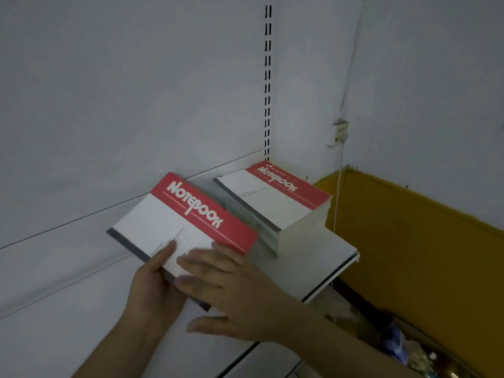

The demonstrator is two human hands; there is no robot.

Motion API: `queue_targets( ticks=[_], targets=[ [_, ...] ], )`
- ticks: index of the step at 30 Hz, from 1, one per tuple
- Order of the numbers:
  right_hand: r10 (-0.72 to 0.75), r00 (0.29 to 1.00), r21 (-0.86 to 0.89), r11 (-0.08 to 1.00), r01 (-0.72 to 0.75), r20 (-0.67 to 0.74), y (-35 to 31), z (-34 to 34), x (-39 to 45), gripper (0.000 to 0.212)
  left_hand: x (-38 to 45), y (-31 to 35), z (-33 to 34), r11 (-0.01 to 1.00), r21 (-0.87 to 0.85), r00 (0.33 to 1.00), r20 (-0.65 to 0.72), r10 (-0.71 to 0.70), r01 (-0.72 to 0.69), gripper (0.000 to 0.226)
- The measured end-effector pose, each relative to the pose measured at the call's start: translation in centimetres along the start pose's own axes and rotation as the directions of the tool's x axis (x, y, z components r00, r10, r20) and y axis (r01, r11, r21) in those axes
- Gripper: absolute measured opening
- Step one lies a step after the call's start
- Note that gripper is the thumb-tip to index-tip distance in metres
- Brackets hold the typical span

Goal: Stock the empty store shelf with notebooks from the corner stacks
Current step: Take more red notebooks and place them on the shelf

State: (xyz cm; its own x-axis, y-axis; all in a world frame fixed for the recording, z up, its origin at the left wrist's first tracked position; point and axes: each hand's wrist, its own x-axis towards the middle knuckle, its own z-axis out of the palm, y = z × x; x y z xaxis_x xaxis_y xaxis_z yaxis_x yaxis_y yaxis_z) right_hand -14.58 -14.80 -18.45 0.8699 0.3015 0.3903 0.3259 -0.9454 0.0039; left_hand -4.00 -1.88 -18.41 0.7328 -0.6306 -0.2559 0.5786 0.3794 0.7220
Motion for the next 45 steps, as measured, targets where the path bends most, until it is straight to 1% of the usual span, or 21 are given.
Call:
queue_targets(
  ticks=[3,5,7,9,11,14,17,19,20,22,25,28,30,33,35,37,39,41,42,44,45],
  targets=[
    [0.224,0.956,0.023,0.974,-0.224,-0.191,2.1,-1.1,-0.5,0.06,0.2,0.8,-0.1,0.996,0.061,0.987,-0.144,0.067,-0.059,0.028],
    [0.486,0.825,0.013,0.864,-0.504,-0.288,4.5,-1.7,-1.2,0.064,0.3,0.9,-0.2,0.995,0.088,0.99,-0.129,0.057,-0.045,0.032],
    [0.67,0.708,0.013,0.728,-0.686,-0.223,6.4,-1.6,-1.8,0.067,0.4,0.8,-0.4,0.993,0.117,0.993,-0.113,0.041,-0.028,0.036],
    [0.7,0.678,0.018,0.698,-0.715,-0.226,7.0,-1.1,-2.2,0.061,0.4,0.8,-0.5,0.992,0.126,0.994,-0.101,0.031,-0.019,0.037],
    [0.69,0.654,0.073,0.703,-0.707,-0.311,6.1,-0.9,-1.7,0.056,0.6,0.9,-0.6,0.991,0.131,0.995,-0.094,0.016,-0.003,0.036],
    [0.678,0.654,0.183,0.728,-0.66,-0.337,2.7,-1.1,-0.4,0.057,0.3,1.1,-0.4,0.996,0.09,0.998,-0.053,0.013,-0.008,0.038],
    [0.587,0.775,0.073,0.806,-0.588,-0.233,-2.3,0.1,1.1,0.058,-0.1,1.2,-0.2,0.999,-0.039,1.0,0.013,-0.01,0.01,0.062],
    [0.521,0.847,0.088,0.853,-0.514,-0.106,-5.2,1.3,1.6,0.064,-0.1,1.2,-0.3,0.998,-0.051,0.999,0.015,-0.045,0.046,0.052],
    [0.511,0.854,0.12,0.858,-0.5,-0.097,-5.7,1.6,1.6,0.065,0.0,1.2,-0.6,0.998,-0.033,0.999,-0.005,-0.054,0.054,0.044],
    [0.564,0.807,0.181,0.824,-0.537,-0.175,-4.6,0.9,1.7,0.061,0.2,1.3,-1.0,0.998,0.001,0.998,-0.039,-0.057,0.057,0.041],
    [0.71,0.623,0.061,0.674,-0.736,-0.327,0.0,-1.0,1.2,0.058,0.1,1.5,-1.4,0.998,0.021,0.998,-0.032,-0.055,0.055,0.037],
    [0.825,0.507,-0.067,0.507,-0.859,-0.25,4.3,-1.6,-0.1,0.064,0.1,1.5,-1.4,0.997,0.038,0.997,0.007,-0.073,0.073,0.038],
    [0.789,0.529,-0.122,0.519,-0.846,-0.312,4.4,-1.2,-0.5,0.051,0.1,1.5,-1.4,0.995,0.064,0.996,0.017,-0.082,0.081,0.037],
    [0.634,0.562,-0.135,0.592,-0.795,-0.531,2.5,-0.7,-0.8,0.025,0.2,1.3,-1.4,0.991,0.103,0.996,0.014,-0.088,0.086,0.032],
    [0.565,0.562,-0.055,0.674,-0.737,-0.604,0.6,-0.8,-0.8,0.026,0.2,1.2,-1.1,0.991,0.107,0.997,0.006,-0.077,0.076,0.03],
    [0.571,0.577,0.01,0.716,-0.698,-0.585,-1.8,-0.4,-0.1,0.04,0.1,1.3,-0.7,0.994,0.085,0.997,0.004,-0.073,0.073,0.046],
    [0.512,0.695,0.01,0.809,-0.588,-0.505,-4.5,1.1,0.8,0.04,0.0,1.4,-0.6,0.995,0.058,0.997,0.007,-0.082,0.081,0.062],
    [0.454,0.799,0.099,0.885,-0.454,-0.396,-6.4,2.7,1.4,0.04,-0.4,1.5,-0.6,0.994,0.069,0.995,0.041,-0.087,0.084,0.052],
    [0.451,0.816,0.132,0.891,-0.434,-0.361,-6.5,3.1,1.5,0.04,-0.5,1.5,-0.7,0.994,0.082,0.996,0.042,-0.075,0.071,0.043],
    [0.518,0.777,0.142,0.853,-0.503,-0.358,-5.4,2.5,1.6,0.04,-0.7,1.9,-0.9,0.989,0.146,0.999,0.031,-0.012,0.007,0.04],
    [0.584,0.72,0.156,0.805,-0.572,-0.376,-4.6,1.5,1.8,0.044,-1.0,2.4,-0.9,0.983,0.178,0.998,0.047,0.031,-0.039,0.042]
  ],
)
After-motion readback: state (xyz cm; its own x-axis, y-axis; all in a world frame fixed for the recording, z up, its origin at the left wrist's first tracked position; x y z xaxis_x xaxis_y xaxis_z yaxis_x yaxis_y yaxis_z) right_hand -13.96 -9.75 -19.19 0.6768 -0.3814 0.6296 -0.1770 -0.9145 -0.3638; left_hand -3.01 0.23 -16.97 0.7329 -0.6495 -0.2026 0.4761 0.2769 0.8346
